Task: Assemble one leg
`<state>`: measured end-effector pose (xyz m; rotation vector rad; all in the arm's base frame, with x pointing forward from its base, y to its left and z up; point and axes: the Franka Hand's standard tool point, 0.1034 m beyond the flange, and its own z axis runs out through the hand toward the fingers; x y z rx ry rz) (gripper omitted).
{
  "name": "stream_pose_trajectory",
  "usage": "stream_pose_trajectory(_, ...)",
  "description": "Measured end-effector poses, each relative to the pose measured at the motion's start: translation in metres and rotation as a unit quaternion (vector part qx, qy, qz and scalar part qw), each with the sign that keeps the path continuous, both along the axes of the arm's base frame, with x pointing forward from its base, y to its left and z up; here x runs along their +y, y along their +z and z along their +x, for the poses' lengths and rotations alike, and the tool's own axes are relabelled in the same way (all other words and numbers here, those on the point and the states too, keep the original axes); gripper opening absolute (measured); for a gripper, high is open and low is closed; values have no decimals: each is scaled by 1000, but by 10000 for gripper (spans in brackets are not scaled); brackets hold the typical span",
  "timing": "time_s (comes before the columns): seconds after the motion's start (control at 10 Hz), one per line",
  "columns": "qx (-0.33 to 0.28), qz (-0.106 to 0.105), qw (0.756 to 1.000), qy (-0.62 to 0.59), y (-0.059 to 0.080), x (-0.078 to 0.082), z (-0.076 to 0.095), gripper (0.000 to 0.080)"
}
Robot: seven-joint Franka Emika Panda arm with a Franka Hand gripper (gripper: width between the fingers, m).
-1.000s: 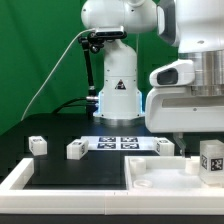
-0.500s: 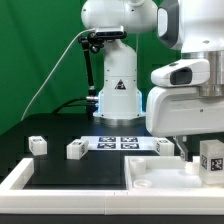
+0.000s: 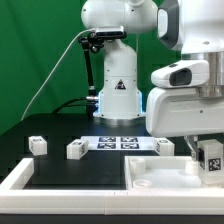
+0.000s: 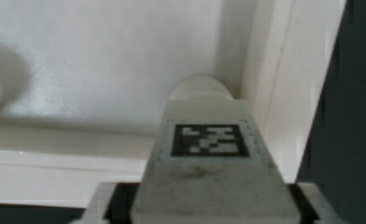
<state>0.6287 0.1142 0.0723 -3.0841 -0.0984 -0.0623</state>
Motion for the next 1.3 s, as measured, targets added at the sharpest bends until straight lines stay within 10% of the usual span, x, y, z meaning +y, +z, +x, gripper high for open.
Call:
stream_pose_trajectory(0.4,10,13,971,-237,-3,4,-3,290)
stream_pose_trajectory(1.3,44,44,750,-659,-4,1,-4,291)
